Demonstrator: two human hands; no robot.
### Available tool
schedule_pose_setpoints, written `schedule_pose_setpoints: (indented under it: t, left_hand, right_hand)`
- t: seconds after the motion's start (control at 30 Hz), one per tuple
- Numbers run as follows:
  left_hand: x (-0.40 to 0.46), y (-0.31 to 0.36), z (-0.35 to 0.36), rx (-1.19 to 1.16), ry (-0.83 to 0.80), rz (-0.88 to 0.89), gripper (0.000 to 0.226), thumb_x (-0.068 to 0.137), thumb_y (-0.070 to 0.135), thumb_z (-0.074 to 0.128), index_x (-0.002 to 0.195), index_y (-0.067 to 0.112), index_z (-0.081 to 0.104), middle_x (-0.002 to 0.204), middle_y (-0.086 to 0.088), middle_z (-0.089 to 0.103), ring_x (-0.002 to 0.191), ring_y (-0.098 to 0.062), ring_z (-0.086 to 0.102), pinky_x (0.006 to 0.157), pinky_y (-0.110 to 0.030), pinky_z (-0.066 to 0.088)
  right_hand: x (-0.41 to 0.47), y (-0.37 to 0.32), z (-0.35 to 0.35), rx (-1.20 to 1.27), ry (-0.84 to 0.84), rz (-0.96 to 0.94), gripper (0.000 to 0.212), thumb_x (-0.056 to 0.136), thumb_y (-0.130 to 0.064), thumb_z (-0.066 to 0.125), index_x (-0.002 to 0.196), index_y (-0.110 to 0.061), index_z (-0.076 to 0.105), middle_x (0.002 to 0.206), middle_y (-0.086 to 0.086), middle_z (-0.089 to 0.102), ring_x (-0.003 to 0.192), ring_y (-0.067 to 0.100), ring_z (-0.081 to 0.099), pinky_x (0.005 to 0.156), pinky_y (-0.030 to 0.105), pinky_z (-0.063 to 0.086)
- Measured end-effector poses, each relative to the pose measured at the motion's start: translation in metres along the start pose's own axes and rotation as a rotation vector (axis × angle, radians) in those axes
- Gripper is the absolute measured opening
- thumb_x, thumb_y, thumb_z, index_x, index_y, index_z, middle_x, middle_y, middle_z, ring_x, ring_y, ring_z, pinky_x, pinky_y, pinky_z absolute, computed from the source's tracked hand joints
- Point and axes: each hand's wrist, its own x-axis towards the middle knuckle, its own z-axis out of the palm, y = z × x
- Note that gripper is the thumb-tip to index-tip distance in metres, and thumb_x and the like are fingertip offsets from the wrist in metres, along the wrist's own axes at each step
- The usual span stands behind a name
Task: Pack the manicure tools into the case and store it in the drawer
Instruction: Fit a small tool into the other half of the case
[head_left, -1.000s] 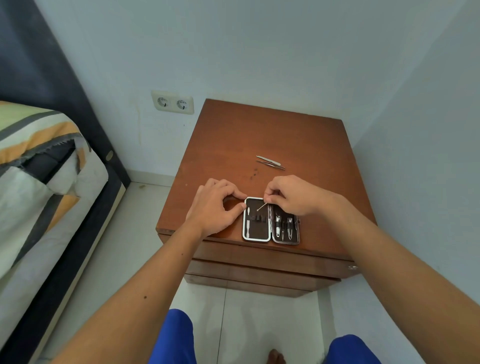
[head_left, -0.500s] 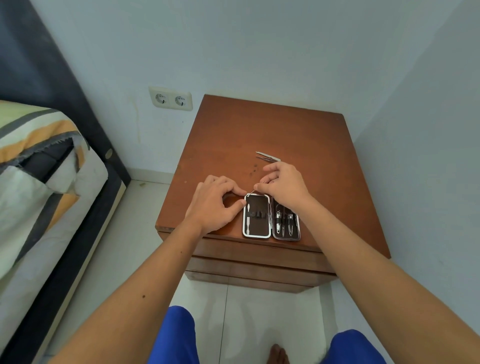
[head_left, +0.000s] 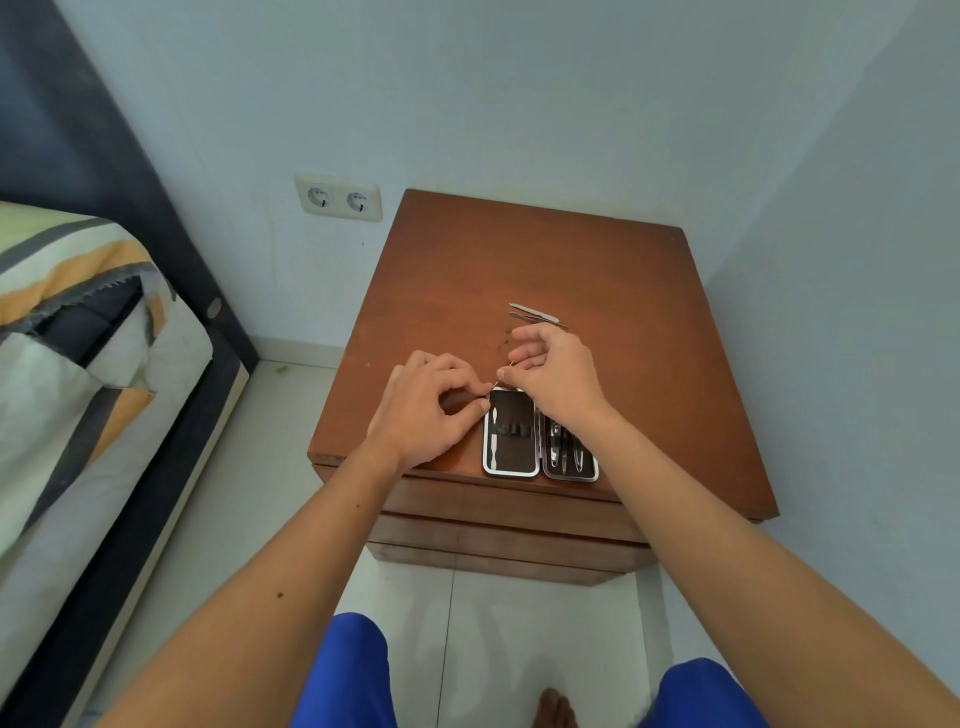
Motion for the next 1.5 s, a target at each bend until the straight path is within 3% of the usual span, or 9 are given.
schedule_pose_setpoints:
  t: [0.23, 0.4, 0.63, 0.83, 1.03, 1.2, 1.37, 1.5]
  left_hand:
    - [0.000, -0.001, -0.001, -0.002, -0.004, -0.001, 0.012, 0.091, 0.048, 0.072, 0.099, 0.040, 0.076, 0.109, 0.027, 0.066, 0.105, -0.008, 0.048, 0.098, -0.038, 0.037]
    - [0.000, -0.001, -0.001, 0.001, -0.007, -0.002, 0.011, 0.091, 0.048, 0.072, 0.098, 0.041, 0.075, 0.110, 0.027, 0.066, 0.105, -0.007, 0.047, 0.098, -0.040, 0.038]
    - [0.000, 0.000, -0.001, -0.010, -0.004, -0.019, 0.010, 0.091, 0.046, 0.073, 0.095, 0.038, 0.076, 0.108, 0.027, 0.066, 0.107, -0.006, 0.048, 0.098, -0.036, 0.036]
    - [0.000, 0.001, -0.001, -0.026, -0.003, -0.029, 0.008, 0.090, 0.045, 0.074, 0.093, 0.038, 0.077, 0.107, 0.027, 0.066, 0.108, -0.005, 0.048, 0.098, -0.034, 0.034]
    - [0.000, -0.001, 0.000, -0.030, 0.010, -0.018, 0.008, 0.089, 0.045, 0.076, 0.091, 0.038, 0.076, 0.105, 0.028, 0.066, 0.104, -0.004, 0.048, 0.097, -0.035, 0.035]
    - [0.000, 0.000, -0.001, -0.020, 0.006, -0.020, 0.011, 0.089, 0.048, 0.074, 0.094, 0.038, 0.076, 0.105, 0.027, 0.066, 0.106, -0.005, 0.048, 0.097, -0.035, 0.035]
    - [0.000, 0.000, -0.001, -0.013, -0.004, -0.026, 0.011, 0.090, 0.048, 0.073, 0.095, 0.039, 0.076, 0.107, 0.028, 0.065, 0.107, -0.005, 0.047, 0.097, -0.034, 0.033]
    - [0.000, 0.000, -0.001, -0.017, -0.011, -0.026, 0.010, 0.091, 0.048, 0.072, 0.096, 0.040, 0.076, 0.108, 0.028, 0.065, 0.108, -0.005, 0.047, 0.096, -0.033, 0.032]
  right_hand:
    - [-0.007, 0.005, 0.006, -0.046, 0.053, -0.060, 0.054, 0.075, -0.021, 0.093, 0.125, -0.019, 0.071, 0.110, -0.004, 0.072, 0.082, 0.008, 0.069, 0.082, 0.022, 0.057]
    - [-0.013, 0.012, 0.000, -0.172, 0.043, -0.081, 0.050, 0.082, -0.041, 0.086, 0.127, -0.021, 0.072, 0.109, -0.004, 0.064, 0.083, 0.004, 0.057, 0.069, 0.006, 0.038]
    - [-0.001, 0.007, -0.005, -0.302, -0.113, -0.119, 0.059, 0.085, -0.049, 0.081, 0.138, -0.027, 0.068, 0.109, -0.004, 0.059, 0.100, 0.013, 0.056, 0.091, 0.029, 0.045]
    - [0.003, 0.002, -0.005, -0.299, -0.119, -0.104, 0.058, 0.081, -0.048, 0.085, 0.134, -0.028, 0.071, 0.110, -0.002, 0.061, 0.104, 0.015, 0.059, 0.090, 0.029, 0.042]
    - [0.005, -0.004, -0.002, -0.273, -0.106, -0.053, 0.047, 0.078, -0.039, 0.088, 0.121, -0.024, 0.077, 0.103, -0.005, 0.067, 0.101, 0.015, 0.063, 0.091, 0.030, 0.049]
    - [0.006, -0.006, -0.004, -0.217, -0.056, 0.022, 0.005, 0.085, -0.029, 0.082, 0.086, -0.024, 0.082, 0.079, -0.011, 0.074, 0.084, 0.011, 0.069, 0.078, 0.030, 0.054]
    - [0.009, -0.017, -0.002, -0.327, -0.085, 0.092, 0.039, 0.086, -0.048, 0.079, 0.071, -0.013, 0.082, 0.074, 0.006, 0.077, 0.072, 0.016, 0.066, 0.069, 0.032, 0.053]
    - [0.016, -0.026, 0.006, -0.399, -0.113, 0.149, 0.033, 0.080, -0.048, 0.083, 0.080, -0.015, 0.083, 0.086, 0.006, 0.079, 0.090, 0.024, 0.071, 0.078, 0.036, 0.058]
